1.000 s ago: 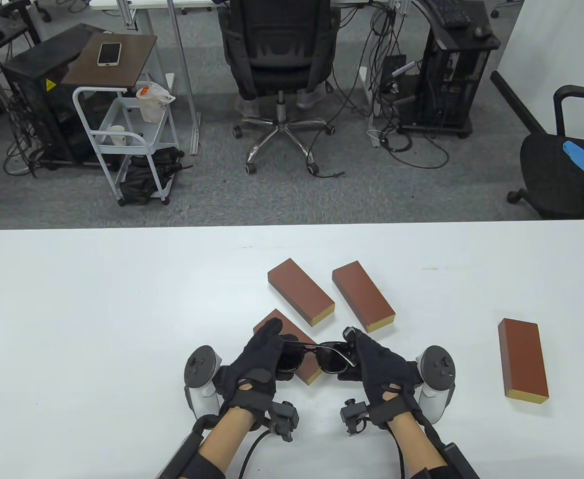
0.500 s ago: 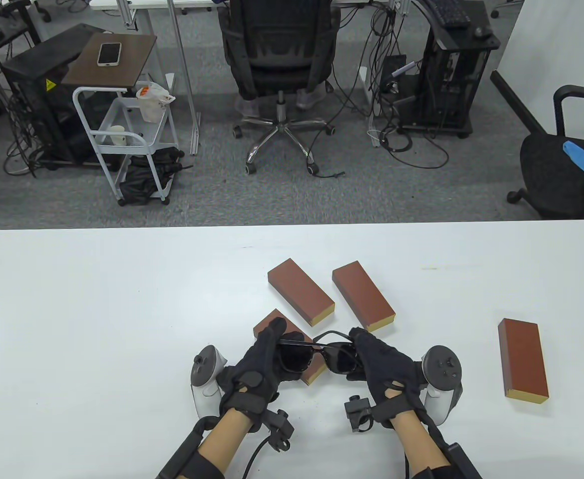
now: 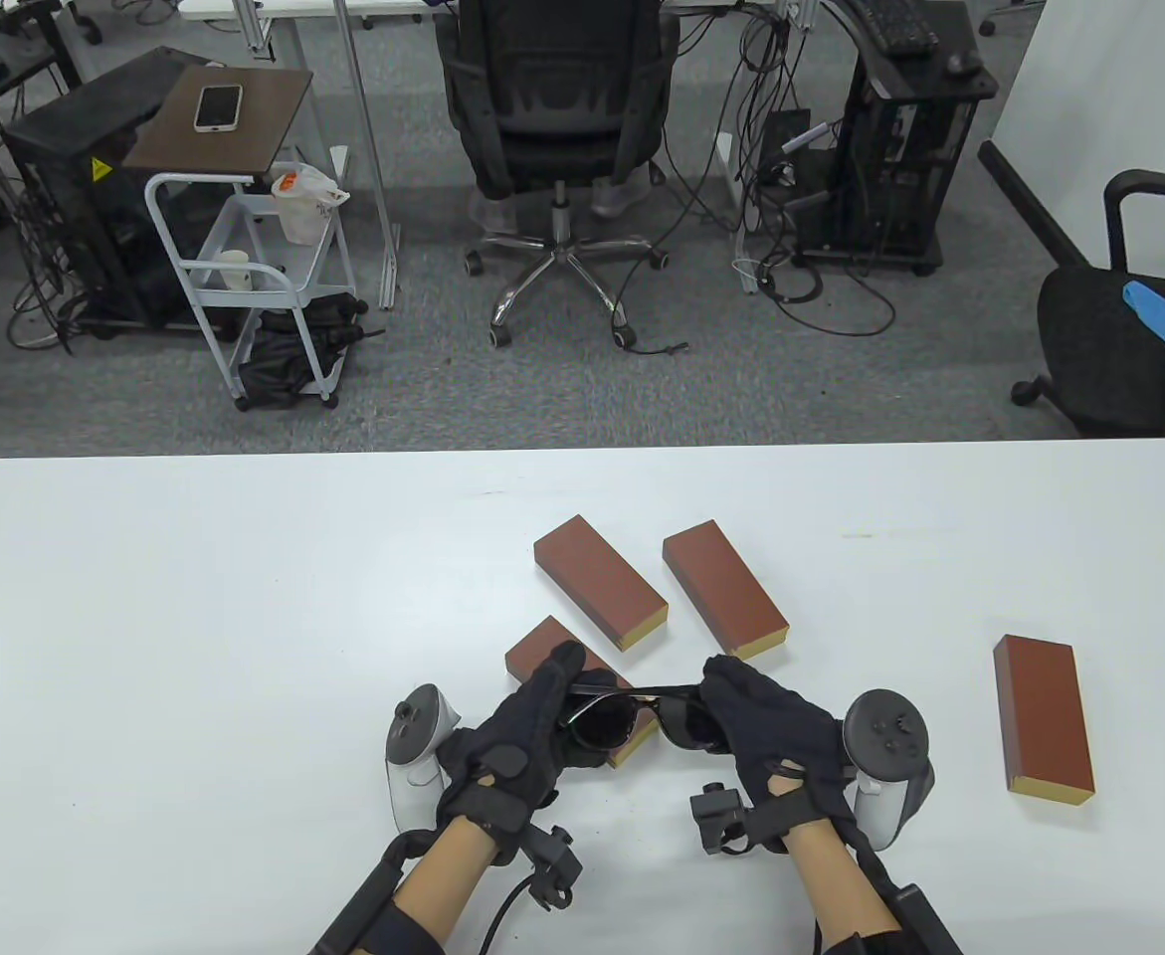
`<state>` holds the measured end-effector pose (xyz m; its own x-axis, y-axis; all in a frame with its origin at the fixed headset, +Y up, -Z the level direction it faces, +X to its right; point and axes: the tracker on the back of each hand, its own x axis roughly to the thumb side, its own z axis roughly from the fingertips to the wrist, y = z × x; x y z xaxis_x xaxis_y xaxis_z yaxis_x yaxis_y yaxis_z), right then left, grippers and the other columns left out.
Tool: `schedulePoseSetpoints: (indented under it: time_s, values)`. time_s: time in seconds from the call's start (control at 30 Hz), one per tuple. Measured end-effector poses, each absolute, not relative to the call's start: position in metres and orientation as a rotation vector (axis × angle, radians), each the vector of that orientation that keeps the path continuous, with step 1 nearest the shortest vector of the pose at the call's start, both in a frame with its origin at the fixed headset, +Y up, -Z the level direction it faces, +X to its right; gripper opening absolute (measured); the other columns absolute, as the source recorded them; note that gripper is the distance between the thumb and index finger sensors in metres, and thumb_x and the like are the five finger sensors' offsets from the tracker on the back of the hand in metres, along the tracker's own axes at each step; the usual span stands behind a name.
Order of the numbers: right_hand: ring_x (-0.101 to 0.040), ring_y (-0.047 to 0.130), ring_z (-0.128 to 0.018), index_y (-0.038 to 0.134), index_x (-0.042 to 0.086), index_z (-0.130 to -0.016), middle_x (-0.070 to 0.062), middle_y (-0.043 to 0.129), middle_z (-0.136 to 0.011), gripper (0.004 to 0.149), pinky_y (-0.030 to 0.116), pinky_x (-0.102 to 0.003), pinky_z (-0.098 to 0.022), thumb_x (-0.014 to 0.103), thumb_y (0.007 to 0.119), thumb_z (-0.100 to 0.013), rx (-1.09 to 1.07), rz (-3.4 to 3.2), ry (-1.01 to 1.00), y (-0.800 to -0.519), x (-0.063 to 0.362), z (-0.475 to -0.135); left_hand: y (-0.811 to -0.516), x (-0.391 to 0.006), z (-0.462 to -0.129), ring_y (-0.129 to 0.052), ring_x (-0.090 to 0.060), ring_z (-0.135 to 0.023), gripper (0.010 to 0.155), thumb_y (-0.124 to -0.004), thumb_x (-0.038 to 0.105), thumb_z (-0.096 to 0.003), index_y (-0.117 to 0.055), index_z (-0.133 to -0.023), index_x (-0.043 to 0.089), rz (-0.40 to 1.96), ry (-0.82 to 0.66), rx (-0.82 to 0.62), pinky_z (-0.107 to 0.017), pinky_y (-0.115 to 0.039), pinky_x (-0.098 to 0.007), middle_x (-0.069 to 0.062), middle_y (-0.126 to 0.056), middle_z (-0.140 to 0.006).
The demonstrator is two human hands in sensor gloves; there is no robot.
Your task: Slide to open storage boxes and store sunglasses
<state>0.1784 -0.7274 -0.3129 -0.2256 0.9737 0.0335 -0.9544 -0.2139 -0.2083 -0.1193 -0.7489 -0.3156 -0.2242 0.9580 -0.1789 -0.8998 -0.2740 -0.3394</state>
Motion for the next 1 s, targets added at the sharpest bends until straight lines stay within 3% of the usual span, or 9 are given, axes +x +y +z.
schedulePoseSetpoints:
  time_s: [0.23, 0.37, 0.53, 0.63, 0.8, 1.0]
  values:
    - [-0.028, 0.111, -0.034, 0.09, 0.023, -0.068, -0.007, 0.108, -0.048, 0.042, 0.096, -0.039, -0.022, 0.042, 0.091, -0.03, -0.074, 1.94, -0.27, -0.718, 0.181, -0.312, -0.753, -0.124, -0.321, -0.1, -0.033, -0.07, 0.058, -0.076, 0.036, -0.0507, -0.064, -0.104, 0.014, 1.6, -0.14, -0.469, -0.047, -0.084, -0.052, -0.017, -0.087, -0.095]
    - [-0.029, 0.11, -0.037, 0.09, 0.024, -0.068, -0.008, 0.108, -0.05, 0.042, 0.095, -0.041, -0.025, 0.043, 0.09, -0.031, -0.001, 2.055, -0.337, -0.71, 0.178, -0.31, -0.76, -0.125, -0.323, -0.104, -0.03, -0.063, 0.053, -0.077, 0.032, -0.0494, -0.074, -0.099, 0.015, 1.596, -0.117, -0.467, -0.043, -0.086, -0.05, -0.015, -0.094, -0.089]
    - [-0.04, 0.09, -0.067, 0.079, 0.023, -0.08, -0.013, 0.091, -0.078, 0.054, 0.081, -0.048, -0.048, 0.049, 0.085, -0.033, 0.127, 2.29, -0.495, -0.701, 0.168, -0.303, -0.763, -0.127, -0.324, -0.104, -0.029, -0.062, 0.052, -0.077, 0.031, -0.0492, -0.076, -0.099, 0.015, 1.617, -0.107, -0.465, -0.043, -0.086, -0.049, -0.015, -0.095, -0.087]
    - [-0.042, 0.075, -0.08, 0.08, 0.024, -0.079, -0.014, 0.077, -0.089, 0.053, 0.07, -0.051, -0.058, 0.049, 0.085, -0.033, 0.311, 2.372, -0.577, -0.691, 0.156, -0.298, -0.764, -0.128, -0.323, -0.103, -0.029, -0.062, 0.052, -0.076, 0.031, -0.0489, -0.076, -0.099, 0.016, 1.603, -0.104, -0.454, -0.044, -0.085, -0.05, -0.014, -0.095, -0.087]
    - [-0.039, 0.075, -0.081, 0.084, 0.027, -0.076, -0.01, 0.081, -0.086, 0.049, 0.068, -0.052, -0.061, 0.043, 0.09, -0.03, 0.619, 2.585, -0.608, -0.688, 0.126, -0.287, -0.768, -0.125, -0.323, -0.103, -0.03, -0.063, 0.052, -0.077, 0.031, -0.0485, -0.076, -0.099, 0.016, 1.541, -0.131, -0.477, -0.043, -0.084, -0.05, -0.014, -0.095, -0.088]
    - [-0.031, 0.088, -0.07, 0.09, 0.027, -0.067, -0.005, 0.093, -0.072, 0.041, 0.076, -0.048, -0.055, 0.041, 0.091, -0.028, 0.844, 2.779, -0.725, -0.691, 0.106, -0.279, -0.767, -0.119, -0.322, -0.103, -0.031, -0.062, 0.052, -0.078, 0.03, -0.0475, -0.078, -0.098, 0.016, 1.485, -0.193, -0.496, -0.043, -0.084, -0.051, -0.015, -0.096, -0.087]
